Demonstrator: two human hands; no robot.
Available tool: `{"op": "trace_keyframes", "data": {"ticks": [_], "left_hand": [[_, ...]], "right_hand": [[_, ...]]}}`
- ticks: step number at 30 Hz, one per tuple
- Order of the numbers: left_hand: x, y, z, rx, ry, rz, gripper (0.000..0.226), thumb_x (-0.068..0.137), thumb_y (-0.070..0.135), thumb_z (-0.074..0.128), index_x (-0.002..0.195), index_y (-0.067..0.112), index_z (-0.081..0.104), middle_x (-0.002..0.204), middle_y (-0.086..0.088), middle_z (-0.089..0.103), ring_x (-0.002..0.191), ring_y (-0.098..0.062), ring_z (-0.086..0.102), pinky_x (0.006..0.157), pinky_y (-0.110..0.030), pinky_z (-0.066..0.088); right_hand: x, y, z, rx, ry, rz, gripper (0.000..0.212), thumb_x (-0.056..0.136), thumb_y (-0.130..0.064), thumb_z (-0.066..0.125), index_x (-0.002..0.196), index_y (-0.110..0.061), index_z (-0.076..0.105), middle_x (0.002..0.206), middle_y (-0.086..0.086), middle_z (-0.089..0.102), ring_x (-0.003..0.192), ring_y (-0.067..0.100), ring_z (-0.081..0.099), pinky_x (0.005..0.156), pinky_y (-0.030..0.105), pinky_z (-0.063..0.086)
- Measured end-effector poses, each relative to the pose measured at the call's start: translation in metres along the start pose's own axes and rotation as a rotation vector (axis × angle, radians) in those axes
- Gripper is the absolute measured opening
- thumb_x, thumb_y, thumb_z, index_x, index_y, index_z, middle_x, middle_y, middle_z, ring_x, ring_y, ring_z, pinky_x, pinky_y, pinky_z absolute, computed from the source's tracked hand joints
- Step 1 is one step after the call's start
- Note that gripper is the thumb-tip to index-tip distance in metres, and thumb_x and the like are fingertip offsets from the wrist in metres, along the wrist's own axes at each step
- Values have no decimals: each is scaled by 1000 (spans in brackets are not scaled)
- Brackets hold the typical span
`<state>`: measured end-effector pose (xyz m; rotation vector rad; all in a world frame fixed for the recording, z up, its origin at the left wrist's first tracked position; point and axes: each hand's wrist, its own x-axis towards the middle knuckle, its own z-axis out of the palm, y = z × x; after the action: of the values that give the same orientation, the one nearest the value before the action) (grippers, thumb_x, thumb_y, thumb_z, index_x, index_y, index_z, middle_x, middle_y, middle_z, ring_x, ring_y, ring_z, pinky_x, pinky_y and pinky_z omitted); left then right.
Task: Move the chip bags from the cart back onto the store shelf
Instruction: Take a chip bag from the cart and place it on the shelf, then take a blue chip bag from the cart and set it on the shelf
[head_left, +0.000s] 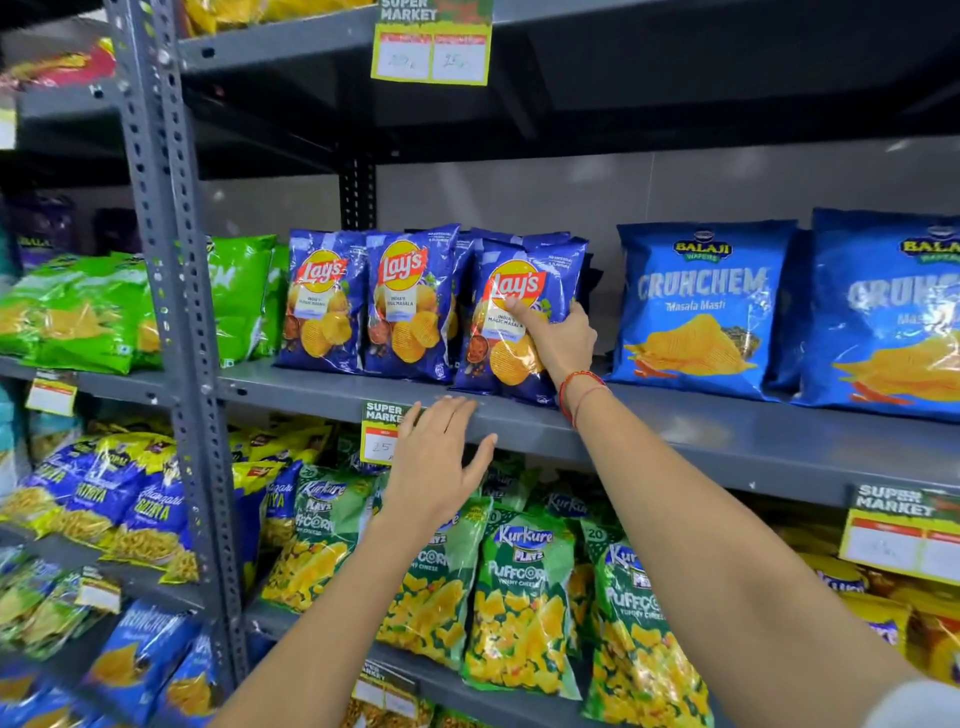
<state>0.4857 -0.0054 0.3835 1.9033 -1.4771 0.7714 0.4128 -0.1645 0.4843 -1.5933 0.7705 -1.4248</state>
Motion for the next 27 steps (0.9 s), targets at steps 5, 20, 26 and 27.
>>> {"op": "trace_keyframes", "data": {"ticks": [5,20,26,27], "left_hand": [[0,-3,4,-18,45,6,59,90,49,32,123,9,58,124,-7,64,120,-22,55,108,-42,32],[-45,183,50,-577,154,403,34,89,28,50,110,6,65,114,-9,68,115,-22,58,99,-35,38],[-130,296,121,-812,-286,607,34,91,30,48,108,6,66,109,-10,69,108,-23,59,92,-35,45],[-146,314,132,-839,-357,629,34,90,30,48,107,6,65,107,-11,69,106,-24,60,91,-36,46]], "right_hand": [[-11,-7,-24,-38,69,-9,75,67,-60,74,121,-12,52,103,0,60,96,16,57,85,32,47],[-147,19,-268,-99,444,-226,33,70,-45,73,91,-21,63,78,-6,63,75,11,59,79,46,55],[-251,85,-406,-348,690,11,29,77,-37,73,92,-13,64,78,0,65,71,7,59,70,33,53],[-273,98,-426,-385,729,61,23,79,-32,74,89,-14,63,76,-3,64,67,3,57,68,27,51]]}}
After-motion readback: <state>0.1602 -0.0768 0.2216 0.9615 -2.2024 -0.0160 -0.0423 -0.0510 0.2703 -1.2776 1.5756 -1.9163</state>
